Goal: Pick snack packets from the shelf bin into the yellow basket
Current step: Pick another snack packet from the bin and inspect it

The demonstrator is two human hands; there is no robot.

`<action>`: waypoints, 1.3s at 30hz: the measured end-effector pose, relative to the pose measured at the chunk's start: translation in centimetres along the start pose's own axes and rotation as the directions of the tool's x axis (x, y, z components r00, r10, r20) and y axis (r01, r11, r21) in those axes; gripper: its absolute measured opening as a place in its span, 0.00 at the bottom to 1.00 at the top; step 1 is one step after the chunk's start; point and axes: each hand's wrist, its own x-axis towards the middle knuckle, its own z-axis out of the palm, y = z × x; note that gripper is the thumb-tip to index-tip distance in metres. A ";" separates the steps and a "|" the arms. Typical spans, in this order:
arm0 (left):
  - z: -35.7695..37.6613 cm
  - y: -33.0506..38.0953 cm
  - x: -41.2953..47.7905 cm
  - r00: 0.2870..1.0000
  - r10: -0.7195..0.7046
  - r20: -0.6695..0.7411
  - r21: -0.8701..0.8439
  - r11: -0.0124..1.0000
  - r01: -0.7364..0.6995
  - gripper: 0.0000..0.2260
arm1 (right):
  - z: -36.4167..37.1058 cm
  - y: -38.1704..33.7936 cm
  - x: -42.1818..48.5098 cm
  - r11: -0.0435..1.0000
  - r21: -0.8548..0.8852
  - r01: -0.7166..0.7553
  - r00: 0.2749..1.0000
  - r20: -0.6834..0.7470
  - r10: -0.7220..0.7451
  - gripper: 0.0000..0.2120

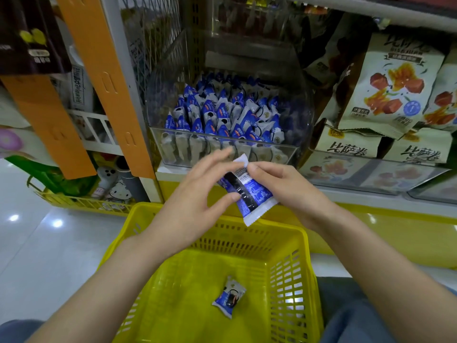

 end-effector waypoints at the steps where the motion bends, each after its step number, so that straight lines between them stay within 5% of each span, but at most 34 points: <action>1: 0.0 -0.1 0.0 0.999 0.019 0.030 0.031 0.999 -0.020 0.20 | -0.2 0.0 0.0 1.000 -0.007 -0.017 1.000 -0.001 0.017 0.14; 5: 0.0 -0.4 0.0 0.998 -0.017 -0.056 0.012 1.000 0.018 0.15 | -0.3 0.1 -0.1 0.991 0.101 -0.083 0.995 0.066 0.076 0.21; 11: 0.6 -0.3 -0.1 0.965 -0.118 -0.234 0.048 0.990 0.133 0.11 | -0.2 0.0 -0.5 0.971 0.239 -0.016 0.968 0.248 -0.045 0.24; 18: 0.4 -0.1 -0.3 0.985 -0.145 -0.096 -0.018 0.989 0.144 0.12 | 0.6 0.6 -0.2 0.985 0.149 0.089 0.994 0.051 -0.098 0.07; 25: 0.8 -0.4 -0.3 0.984 -0.154 -0.093 -0.014 0.988 0.153 0.06 | 1.6 1.0 -0.2 0.990 0.069 0.122 0.993 -0.010 -0.122 0.11; 39: 0.1 -0.1 -0.5 0.980 -0.092 -0.178 0.364 0.919 0.152 0.14 | 2.9 1.8 -0.2 0.988 0.006 0.155 0.985 0.080 -0.155 0.10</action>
